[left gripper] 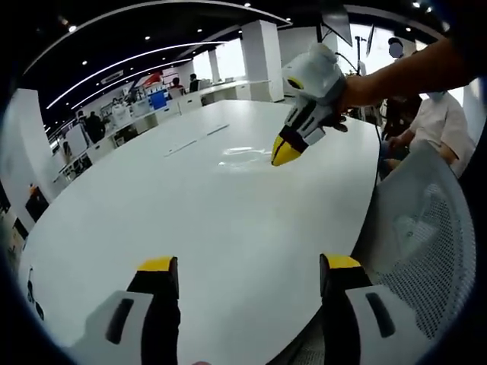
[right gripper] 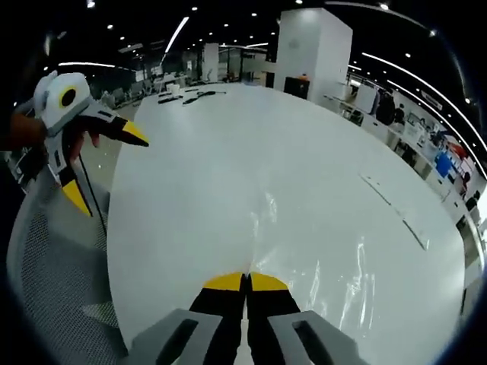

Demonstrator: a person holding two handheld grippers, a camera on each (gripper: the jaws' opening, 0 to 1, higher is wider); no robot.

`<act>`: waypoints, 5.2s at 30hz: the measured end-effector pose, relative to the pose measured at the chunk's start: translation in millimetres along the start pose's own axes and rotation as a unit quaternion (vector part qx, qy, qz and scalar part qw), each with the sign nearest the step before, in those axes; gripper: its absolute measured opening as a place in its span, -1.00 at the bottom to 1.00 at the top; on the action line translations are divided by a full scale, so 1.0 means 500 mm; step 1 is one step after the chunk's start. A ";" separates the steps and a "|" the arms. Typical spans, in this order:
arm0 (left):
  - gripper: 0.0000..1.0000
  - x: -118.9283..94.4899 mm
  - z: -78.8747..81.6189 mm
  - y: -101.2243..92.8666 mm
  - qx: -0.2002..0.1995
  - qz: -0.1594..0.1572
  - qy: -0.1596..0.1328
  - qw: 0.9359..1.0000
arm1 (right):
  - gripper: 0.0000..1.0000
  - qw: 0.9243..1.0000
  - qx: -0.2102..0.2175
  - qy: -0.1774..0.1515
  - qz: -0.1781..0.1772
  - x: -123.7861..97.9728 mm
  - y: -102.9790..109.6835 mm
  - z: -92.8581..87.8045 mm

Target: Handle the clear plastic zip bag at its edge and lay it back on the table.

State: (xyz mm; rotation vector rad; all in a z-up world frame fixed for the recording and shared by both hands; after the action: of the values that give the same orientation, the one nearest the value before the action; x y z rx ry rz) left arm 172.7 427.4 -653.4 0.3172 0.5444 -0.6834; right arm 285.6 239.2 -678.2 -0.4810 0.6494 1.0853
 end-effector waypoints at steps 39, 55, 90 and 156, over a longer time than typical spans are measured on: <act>0.41 0.028 0.032 0.005 0.065 -0.031 0.000 0.997 | -1.00 0.986 -0.112 -0.040 0.114 -0.109 0.133 0.049; 0.20 0.032 0.068 -0.004 0.148 -0.055 -0.012 0.987 | -1.00 0.974 -0.169 -0.028 0.149 -0.136 0.153 0.032; -0.98 0.037 0.089 -0.032 0.217 -0.159 -0.008 0.963 | -0.96 0.978 -0.125 0.004 0.164 -0.147 0.156 0.017; -1.00 0.022 0.081 -0.062 0.224 -0.185 -0.021 0.957 | -1.00 0.981 -0.114 -0.031 0.157 -0.038 0.259 0.128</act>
State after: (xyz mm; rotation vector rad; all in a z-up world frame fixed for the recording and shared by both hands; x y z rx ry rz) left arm 174.3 380.9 -629.7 0.6319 0.4068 -1.1785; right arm 176.7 319.6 -624.9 -0.5505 0.5603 1.4778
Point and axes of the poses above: the point that each gripper's makers call its tool centre point, and the gripper's own axes: x roughly forward along the fingers, y roughly to its left, z roughly out of its top, the point moved 5 cm from there along -x, roughly backward along the fingers, and after that the axes turned 3 degrees about -y, right-handed, at the moved point
